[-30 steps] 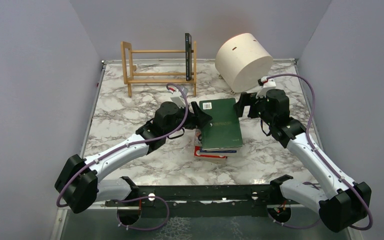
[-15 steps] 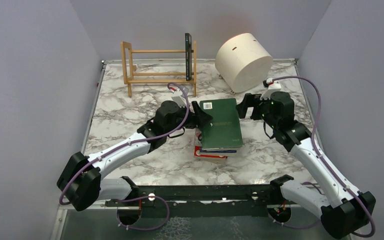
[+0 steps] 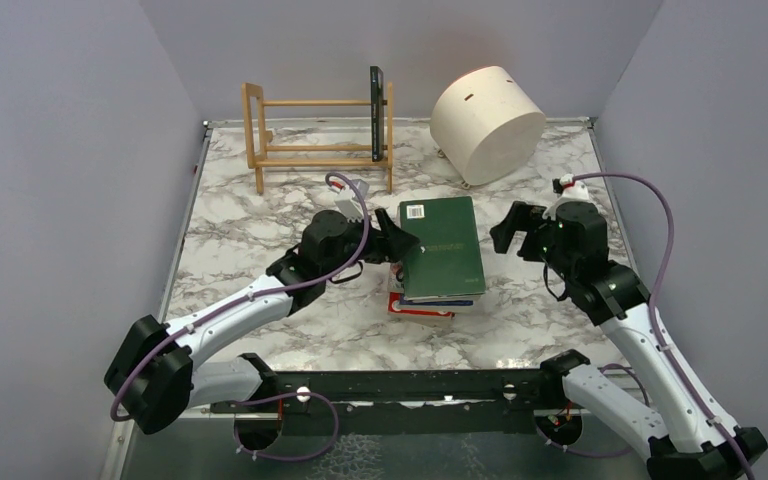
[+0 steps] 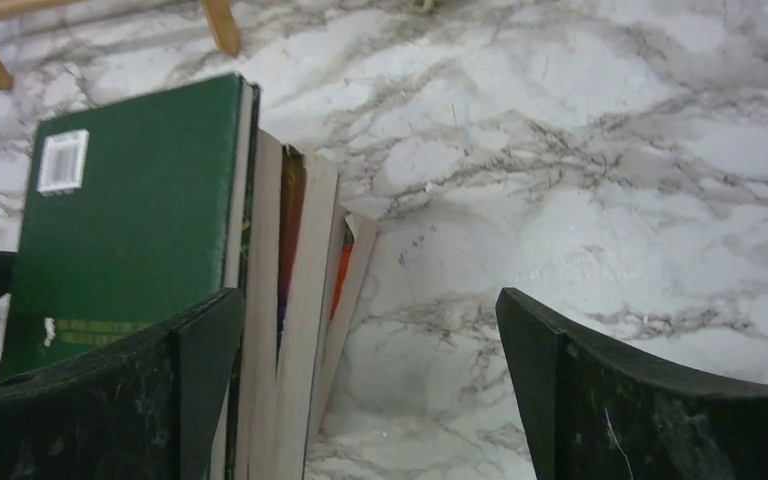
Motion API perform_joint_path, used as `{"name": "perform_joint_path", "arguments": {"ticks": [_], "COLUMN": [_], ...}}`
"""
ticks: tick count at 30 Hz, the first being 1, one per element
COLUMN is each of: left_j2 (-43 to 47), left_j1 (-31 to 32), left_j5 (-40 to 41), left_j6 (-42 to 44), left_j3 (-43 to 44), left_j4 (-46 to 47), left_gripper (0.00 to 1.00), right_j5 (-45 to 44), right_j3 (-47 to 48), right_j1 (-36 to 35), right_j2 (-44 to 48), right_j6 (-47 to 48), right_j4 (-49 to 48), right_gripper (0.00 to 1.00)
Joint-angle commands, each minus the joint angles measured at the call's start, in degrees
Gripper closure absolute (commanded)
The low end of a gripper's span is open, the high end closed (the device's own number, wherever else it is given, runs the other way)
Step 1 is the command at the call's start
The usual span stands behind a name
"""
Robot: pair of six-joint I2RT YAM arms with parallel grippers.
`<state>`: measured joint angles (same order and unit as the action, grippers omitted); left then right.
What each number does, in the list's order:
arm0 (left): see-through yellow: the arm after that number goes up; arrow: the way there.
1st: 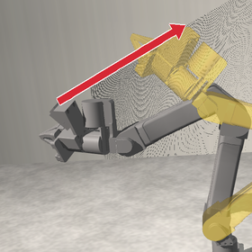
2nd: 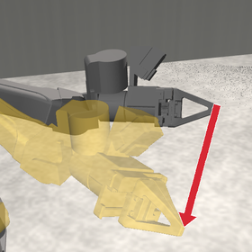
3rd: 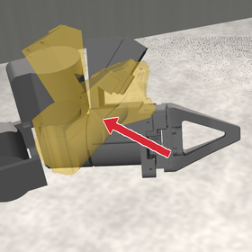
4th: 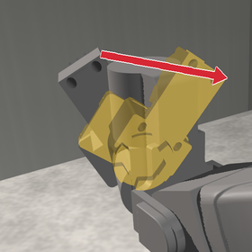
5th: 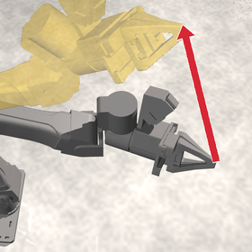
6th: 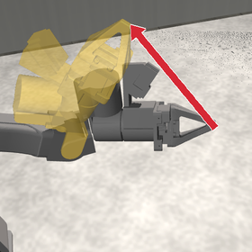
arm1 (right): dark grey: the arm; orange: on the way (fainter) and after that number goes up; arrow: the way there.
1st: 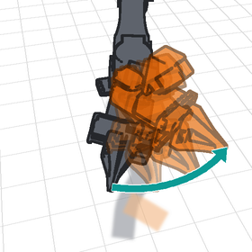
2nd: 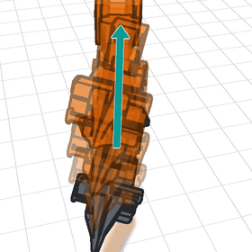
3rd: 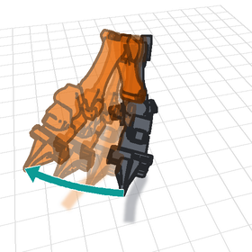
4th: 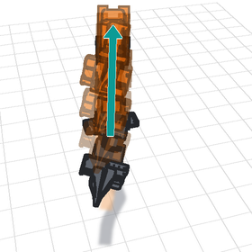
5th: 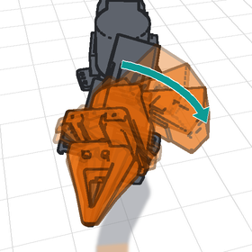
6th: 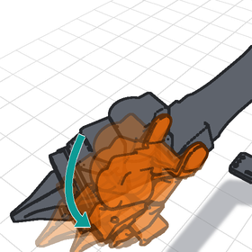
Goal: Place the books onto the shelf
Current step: Pick up the book from the center of the board.
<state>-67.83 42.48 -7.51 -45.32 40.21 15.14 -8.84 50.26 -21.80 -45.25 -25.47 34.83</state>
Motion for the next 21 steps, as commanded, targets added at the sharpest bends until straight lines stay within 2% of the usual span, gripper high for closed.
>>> {"name": "perform_joint_path", "arguments": {"ticks": [1,13,21], "left_j2": [1.73,2.26,2.88], "left_j1": [-0.20,-0.20,-0.20], "left_j5": [-1.34,-1.95,-1.90], "left_j6": [-0.15,-0.69,-0.91], "left_j3": [-1.28,-2.58,-2.85], "left_j4": [2.33,3.41,3.41], "left_gripper": [0.40,0.40,0.40], "right_j5": [-0.52,6.38,10.77], "right_j3": [-2.57,-4.17,-4.77], "right_j1": [-0.32,-0.28,-0.40], "right_j2": [1.58,-0.06,4.16], "right_j6": [-3.33,-0.30,1.25], "right_j4": [5.15,4.21,2.75], "right_gripper": [0.05,0.06,0.06]}}
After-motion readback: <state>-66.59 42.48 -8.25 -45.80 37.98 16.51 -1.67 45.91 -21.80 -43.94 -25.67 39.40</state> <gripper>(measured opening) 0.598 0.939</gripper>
